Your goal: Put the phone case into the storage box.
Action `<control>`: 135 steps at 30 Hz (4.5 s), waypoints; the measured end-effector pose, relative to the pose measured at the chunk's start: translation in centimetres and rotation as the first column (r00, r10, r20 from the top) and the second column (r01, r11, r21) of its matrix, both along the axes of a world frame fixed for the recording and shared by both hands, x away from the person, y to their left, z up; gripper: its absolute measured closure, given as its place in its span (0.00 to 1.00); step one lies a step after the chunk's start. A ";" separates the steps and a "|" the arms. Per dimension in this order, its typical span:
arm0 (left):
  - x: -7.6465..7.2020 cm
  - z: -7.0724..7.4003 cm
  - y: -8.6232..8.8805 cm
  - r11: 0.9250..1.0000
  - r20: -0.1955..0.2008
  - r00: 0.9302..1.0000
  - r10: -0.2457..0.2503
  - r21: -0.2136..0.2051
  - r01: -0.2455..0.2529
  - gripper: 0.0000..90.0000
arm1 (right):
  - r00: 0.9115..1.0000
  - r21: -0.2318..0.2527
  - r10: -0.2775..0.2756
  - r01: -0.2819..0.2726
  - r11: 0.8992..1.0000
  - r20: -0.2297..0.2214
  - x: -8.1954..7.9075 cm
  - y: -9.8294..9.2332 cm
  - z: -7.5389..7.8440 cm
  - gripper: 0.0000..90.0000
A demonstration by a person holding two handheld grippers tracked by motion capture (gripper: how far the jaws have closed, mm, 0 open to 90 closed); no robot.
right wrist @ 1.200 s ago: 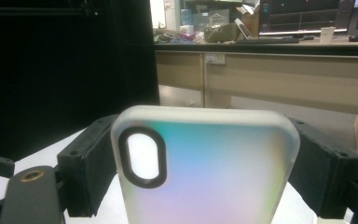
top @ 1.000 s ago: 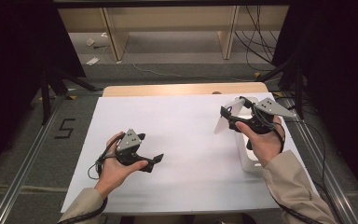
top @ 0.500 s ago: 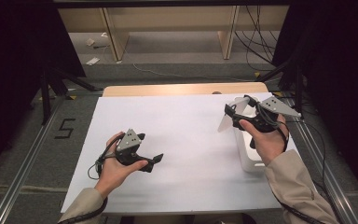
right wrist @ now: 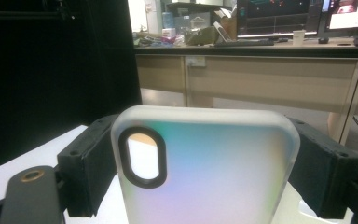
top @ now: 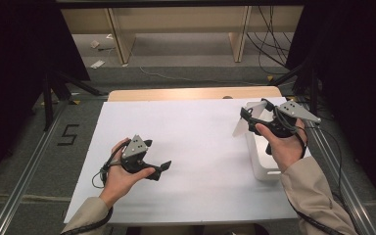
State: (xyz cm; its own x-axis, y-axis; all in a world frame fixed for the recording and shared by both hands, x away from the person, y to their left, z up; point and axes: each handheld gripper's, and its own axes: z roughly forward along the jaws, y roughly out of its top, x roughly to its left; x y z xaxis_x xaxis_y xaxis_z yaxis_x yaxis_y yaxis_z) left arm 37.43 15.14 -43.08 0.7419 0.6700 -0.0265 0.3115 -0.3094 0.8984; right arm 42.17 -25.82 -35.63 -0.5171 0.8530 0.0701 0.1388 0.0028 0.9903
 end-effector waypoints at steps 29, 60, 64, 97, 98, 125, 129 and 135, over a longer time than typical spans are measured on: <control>0.0 0.0 0.1 1.000 0.001 1.000 0.002 0.001 -0.002 0.00 | 0.998 0.008 -0.059 0.059 0.998 0.007 0.5 -1.9 0.2 0.20; 0.0 0.0 0.1 1.000 0.001 1.000 0.000 0.007 0.000 0.00 | 0.994 0.005 -0.109 0.109 0.994 -0.011 0.8 -3.1 0.0 0.20; 0.1 0.0 0.1 1.000 0.000 1.000 0.000 0.009 0.000 0.00 | 0.993 0.006 -0.115 0.115 0.993 -0.015 0.9 -3.3 -0.1 0.20; 0.1 0.0 0.1 1.000 0.001 1.000 0.002 0.004 -0.002 0.00 | 0.988 0.015 -0.152 0.152 0.988 -0.013 1.1 -4.3 0.3 0.20; 0.1 0.0 0.1 1.000 0.000 1.000 0.002 0.004 -0.002 0.00 | 0.988 0.013 -0.152 0.152 0.988 -0.013 1.1 -4.3 0.3 0.20; 0.0 0.0 0.0 1.000 0.001 1.000 0.003 0.006 -0.003 0.00 | 0.983 0.009 -0.184 0.185 0.983 -0.010 2.4 -4.7 0.7 0.20; 0.0 0.0 0.1 1.000 0.002 1.000 0.003 0.007 -0.003 0.00 | 0.982 0.007 -0.188 0.188 0.982 -0.008 2.7 -4.7 0.8 0.20; 0.0 0.0 0.1 1.000 0.003 1.000 0.003 0.008 -0.003 0.00 | 0.981 0.009 -0.193 0.193 0.981 -0.010 2.9 -4.9 0.7 0.20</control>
State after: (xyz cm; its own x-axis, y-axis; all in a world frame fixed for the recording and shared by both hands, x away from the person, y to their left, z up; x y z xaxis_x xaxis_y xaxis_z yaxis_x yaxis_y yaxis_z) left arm 37.40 15.28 -43.06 0.7397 0.6727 -0.0188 0.3098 -0.3156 0.8969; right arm 45.11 -30.73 -34.92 -0.3422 0.9360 0.0824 0.1443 -0.0343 0.9889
